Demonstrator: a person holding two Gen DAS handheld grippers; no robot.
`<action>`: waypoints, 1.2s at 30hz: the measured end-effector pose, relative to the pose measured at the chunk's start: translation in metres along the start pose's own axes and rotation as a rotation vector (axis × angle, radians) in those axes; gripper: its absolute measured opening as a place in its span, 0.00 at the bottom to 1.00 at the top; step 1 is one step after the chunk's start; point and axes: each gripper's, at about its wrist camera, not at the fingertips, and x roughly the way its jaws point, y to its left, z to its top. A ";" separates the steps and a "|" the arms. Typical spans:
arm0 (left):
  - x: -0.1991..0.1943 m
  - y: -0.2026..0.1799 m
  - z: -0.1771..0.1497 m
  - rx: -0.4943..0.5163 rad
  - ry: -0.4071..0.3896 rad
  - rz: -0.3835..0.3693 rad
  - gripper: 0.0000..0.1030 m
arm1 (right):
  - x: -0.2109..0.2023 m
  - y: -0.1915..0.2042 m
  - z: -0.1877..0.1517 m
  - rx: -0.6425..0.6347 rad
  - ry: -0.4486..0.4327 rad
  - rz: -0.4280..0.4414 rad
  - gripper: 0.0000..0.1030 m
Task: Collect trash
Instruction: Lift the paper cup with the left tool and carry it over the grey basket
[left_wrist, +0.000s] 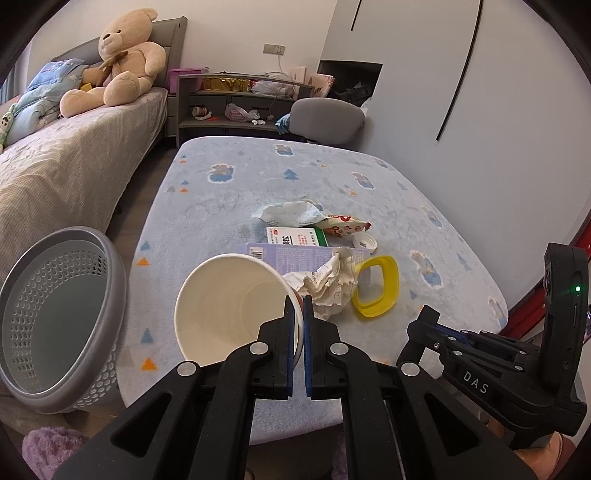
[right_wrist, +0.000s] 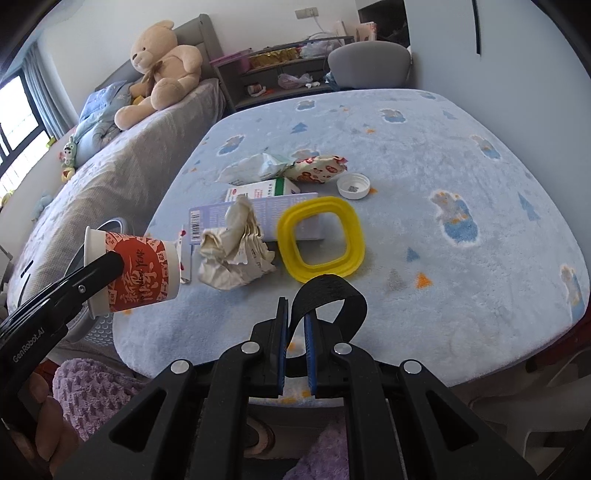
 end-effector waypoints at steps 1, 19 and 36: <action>-0.003 0.004 0.000 -0.008 -0.006 0.006 0.04 | 0.000 0.005 0.001 -0.010 -0.001 0.005 0.09; -0.051 0.129 -0.006 -0.181 -0.076 0.191 0.04 | 0.029 0.140 0.024 -0.229 0.027 0.166 0.09; -0.053 0.237 -0.015 -0.303 0.006 0.360 0.04 | 0.087 0.260 0.043 -0.391 0.093 0.336 0.09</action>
